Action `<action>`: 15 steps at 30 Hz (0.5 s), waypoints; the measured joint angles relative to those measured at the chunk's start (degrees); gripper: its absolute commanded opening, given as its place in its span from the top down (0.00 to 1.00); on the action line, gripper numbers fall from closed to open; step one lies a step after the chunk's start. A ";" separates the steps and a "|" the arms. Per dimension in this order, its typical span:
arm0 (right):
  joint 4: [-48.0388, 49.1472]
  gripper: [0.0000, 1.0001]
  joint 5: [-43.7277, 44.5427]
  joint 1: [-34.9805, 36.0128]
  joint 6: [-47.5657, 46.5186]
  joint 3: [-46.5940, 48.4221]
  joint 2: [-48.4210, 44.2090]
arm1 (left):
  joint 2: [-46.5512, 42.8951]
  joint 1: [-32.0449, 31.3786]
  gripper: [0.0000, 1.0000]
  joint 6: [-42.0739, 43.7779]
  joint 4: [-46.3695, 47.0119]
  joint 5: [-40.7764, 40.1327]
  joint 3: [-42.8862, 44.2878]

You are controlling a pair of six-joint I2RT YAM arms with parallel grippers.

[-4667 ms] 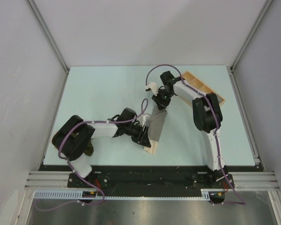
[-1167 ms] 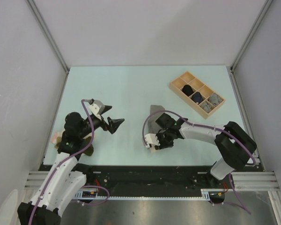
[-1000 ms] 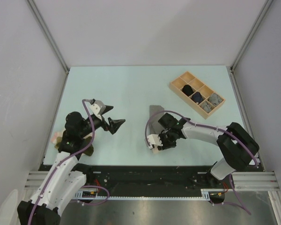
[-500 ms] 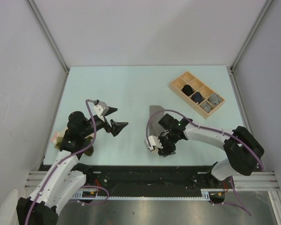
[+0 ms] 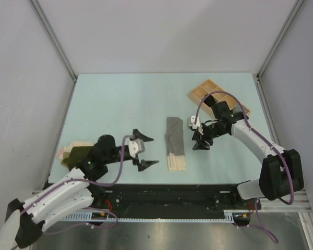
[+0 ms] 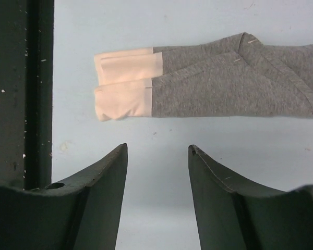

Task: Roll the underwear
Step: Roll the underwear to the center of the board.

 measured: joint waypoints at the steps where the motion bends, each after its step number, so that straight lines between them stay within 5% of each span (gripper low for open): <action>1: -0.31 0.45 -1.29 -0.90 -0.39 0.00 0.00 | 0.74 -4.63 0.04 2.27 -0.07 -2.47 -0.13; 6: -1.18 0.45 -5.51 -3.89 -1.81 0.00 0.02 | 11.43 -20.57 0.07 10.43 0.48 -11.87 -0.11; 15: -2.78 0.45 -7.08 -4.24 -3.41 0.00 0.46 | 36.24 -29.38 0.21 17.97 4.68 -23.58 3.30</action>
